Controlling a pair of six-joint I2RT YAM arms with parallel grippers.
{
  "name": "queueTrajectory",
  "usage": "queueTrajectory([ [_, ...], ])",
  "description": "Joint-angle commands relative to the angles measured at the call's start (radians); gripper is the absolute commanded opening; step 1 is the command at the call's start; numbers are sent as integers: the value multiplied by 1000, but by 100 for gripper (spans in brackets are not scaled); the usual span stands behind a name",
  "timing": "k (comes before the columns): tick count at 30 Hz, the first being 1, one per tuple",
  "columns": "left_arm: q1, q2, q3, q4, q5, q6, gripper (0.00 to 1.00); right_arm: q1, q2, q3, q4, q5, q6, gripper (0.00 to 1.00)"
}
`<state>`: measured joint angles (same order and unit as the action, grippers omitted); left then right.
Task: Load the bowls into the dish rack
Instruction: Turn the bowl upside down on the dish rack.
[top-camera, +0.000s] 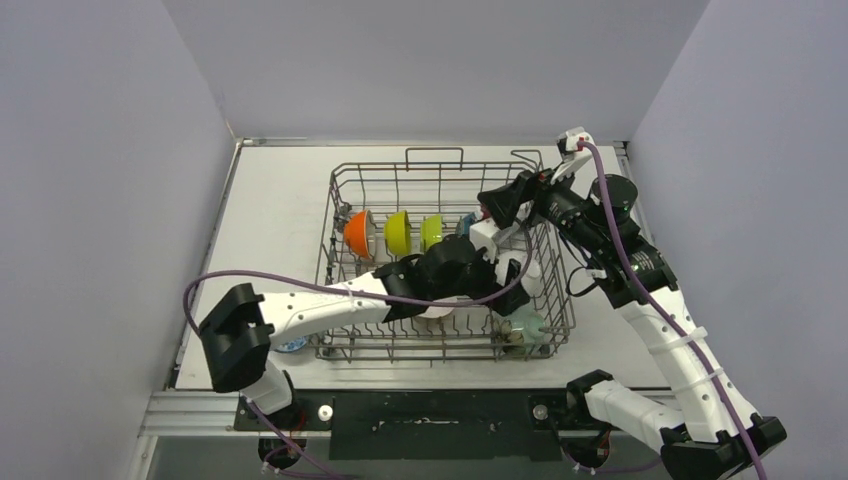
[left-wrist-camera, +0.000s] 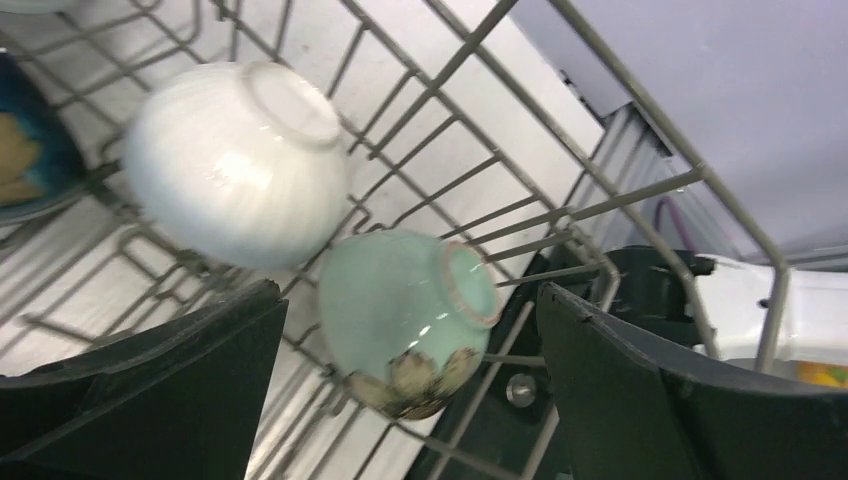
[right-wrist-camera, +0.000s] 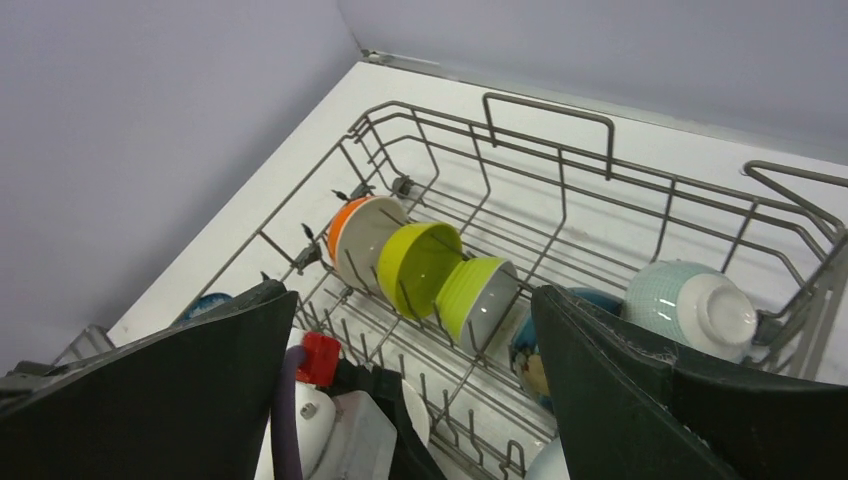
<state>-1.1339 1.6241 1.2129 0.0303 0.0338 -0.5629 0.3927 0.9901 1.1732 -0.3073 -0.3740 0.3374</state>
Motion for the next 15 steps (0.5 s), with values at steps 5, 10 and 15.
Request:
queueTrajectory([
  [5,100,-259,-161,23,-206,131,96,-7,-13,-6,25,-5,-2,90],
  [10,190,-405,-271,-43,-203,228,96,-7,-5,-19,28,-17,-1,90],
  [15,281,-556,-344,-176,-200,324,96,-4,32,-45,26,-88,-10,90],
])
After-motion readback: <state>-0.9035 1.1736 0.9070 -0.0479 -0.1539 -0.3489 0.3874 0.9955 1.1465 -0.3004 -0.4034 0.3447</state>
